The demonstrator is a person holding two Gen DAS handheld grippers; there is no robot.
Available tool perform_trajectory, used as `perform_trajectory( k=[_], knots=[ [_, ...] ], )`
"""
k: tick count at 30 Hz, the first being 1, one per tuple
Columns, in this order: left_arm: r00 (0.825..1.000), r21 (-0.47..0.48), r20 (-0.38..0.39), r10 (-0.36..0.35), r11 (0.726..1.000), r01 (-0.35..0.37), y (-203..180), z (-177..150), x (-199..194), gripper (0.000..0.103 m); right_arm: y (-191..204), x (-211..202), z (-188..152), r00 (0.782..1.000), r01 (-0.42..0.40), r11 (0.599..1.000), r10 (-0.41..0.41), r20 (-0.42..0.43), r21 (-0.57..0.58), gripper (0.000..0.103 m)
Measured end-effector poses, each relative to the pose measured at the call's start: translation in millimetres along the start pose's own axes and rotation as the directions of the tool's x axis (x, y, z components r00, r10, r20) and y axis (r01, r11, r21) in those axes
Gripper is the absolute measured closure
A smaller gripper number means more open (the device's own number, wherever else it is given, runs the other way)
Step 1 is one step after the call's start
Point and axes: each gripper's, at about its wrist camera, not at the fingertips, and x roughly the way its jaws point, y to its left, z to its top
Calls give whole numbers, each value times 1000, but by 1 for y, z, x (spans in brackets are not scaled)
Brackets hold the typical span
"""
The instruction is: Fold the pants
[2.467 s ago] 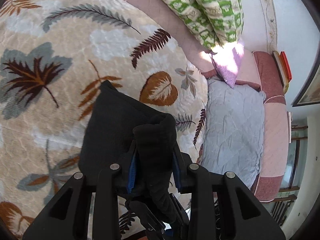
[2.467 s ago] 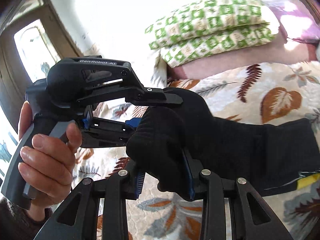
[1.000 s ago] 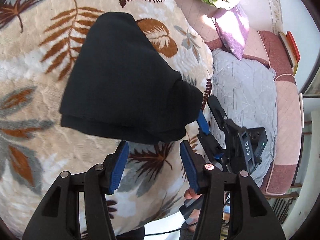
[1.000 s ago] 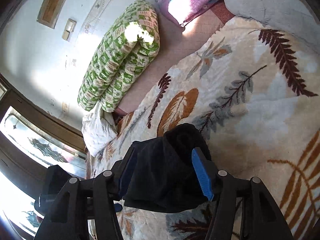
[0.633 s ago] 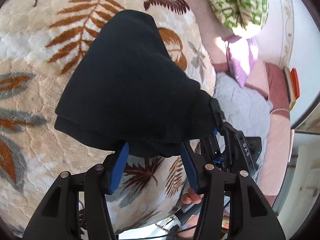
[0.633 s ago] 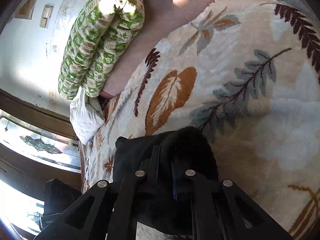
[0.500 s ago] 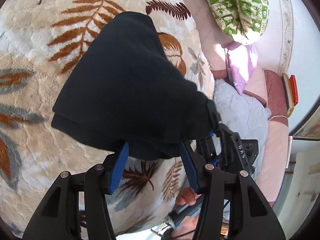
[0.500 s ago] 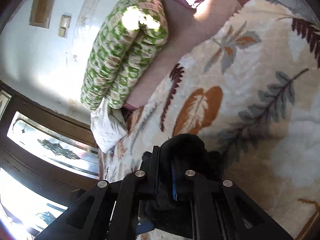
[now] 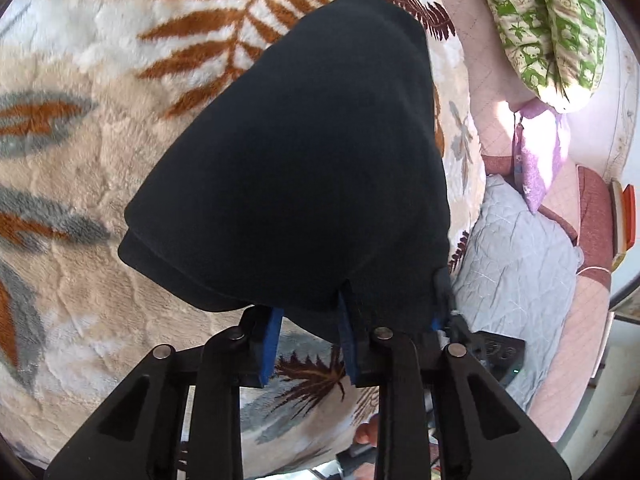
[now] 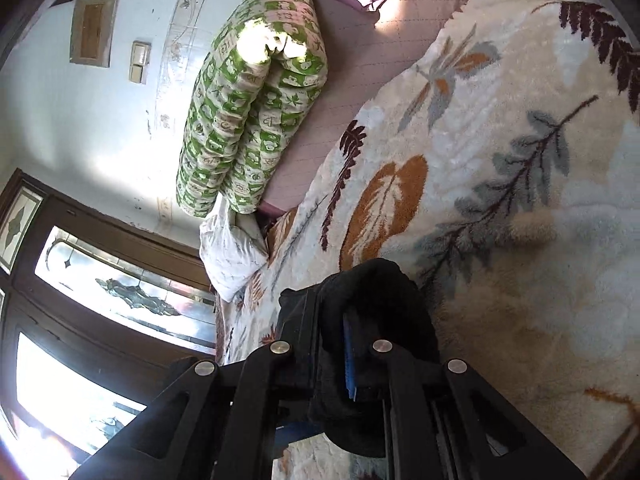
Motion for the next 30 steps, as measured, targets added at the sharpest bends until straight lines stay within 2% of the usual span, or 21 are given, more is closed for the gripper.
perform_trajectory(
  k=[2, 3, 4, 6, 7, 8, 9, 10, 11, 12, 14, 16, 18, 20, 21, 23, 24, 25, 27, 30],
  knots=[
    [1000, 31, 4, 13, 999, -13, -5, 0, -1, 79, -10, 2, -4, 995, 97, 995, -98, -29, -9, 89],
    [1000, 37, 6, 17, 999, -17, -7, -1, -1, 79, -14, 1, -5, 996, 81, 997, -80, -34, 11, 88],
    [1000, 36, 4, 13, 999, -13, -8, -1, -1, 79, -16, -4, -5, 999, 32, 998, -30, -29, 50, 86],
    [1000, 33, -1, 6, 999, -6, -7, 0, -1, 79, -13, -11, -8, 998, -50, 995, 52, -23, 88, 73],
    [1000, 37, 0, 5, 999, -5, -6, -1, -3, 79, -7, -13, -10, 998, -53, 996, 55, -28, 75, 61],
    [1000, 43, 2, 7, 999, -7, -2, -3, -7, 79, -1, -15, -14, 999, -38, 998, 40, -37, 50, 58],
    [1000, 46, 1, 8, 999, -8, -2, -3, -6, 79, 4, -15, -18, 998, -22, 1000, 23, -53, 19, 58],
    [1000, 47, -2, 8, 999, -7, 2, -4, -7, 79, 10, -16, -23, 998, 13, 1000, -15, -63, -27, 62],
    [1000, 40, -8, 2, 999, -2, 3, -3, -5, 79, 15, -15, -27, 995, 68, 994, -73, -65, -84, 77],
    [1000, 39, -12, -2, 999, 2, 4, -3, -4, 79, 18, -13, -31, 987, 135, 980, -147, -71, -147, 81],
    [999, 42, -42, -17, 999, 19, 4, -4, -4, 79, 10, -6, -37, 966, 226, 957, -245, -87, -181, 82],
    [999, 93, -50, -10, 996, 15, 0, -10, -12, 79, 2, 1, -41, 949, 271, 942, -296, -109, -199, 81],
    [998, 178, -65, -2, 984, 14, -3, -18, -30, 79, 5, -7, -39, 962, 238, 956, -257, -96, -171, 77],
    [997, 233, -67, -31, 971, 46, -4, -22, -51, 79, 12, -23, -34, 979, 183, 974, -193, -62, -133, 74],
    [998, 258, -42, -47, 964, 56, -4, -22, -66, 79, 17, -33, -32, 983, 174, 977, -180, -37, -121, 74],
    [998, 302, 26, -59, 952, 49, -5, -17, -92, 77, 27, -51, -28, 984, 179, 977, -178, 15, -117, 64],
    [996, 319, 68, -53, 947, 29, -6, -12, -103, 73, 32, -57, -26, 984, 177, 977, -174, 36, -121, 61],
    [994, 334, 106, -32, 943, -5, -8, -6, -111, 61, 36, -60, -24, 984, 175, 977, -171, 47, -124, 58],
    [989, 337, 145, -7, 941, -42, -10, 7, -120, 47, 43, -62, -23, 984, 175, 977, -169, 60, -121, 56],
    [991, 347, 130, 28, 935, -72, -18, 24, -114, 46, 45, -53, -21, 982, 190, 975, -186, 43, -113, 52]
  ],
)
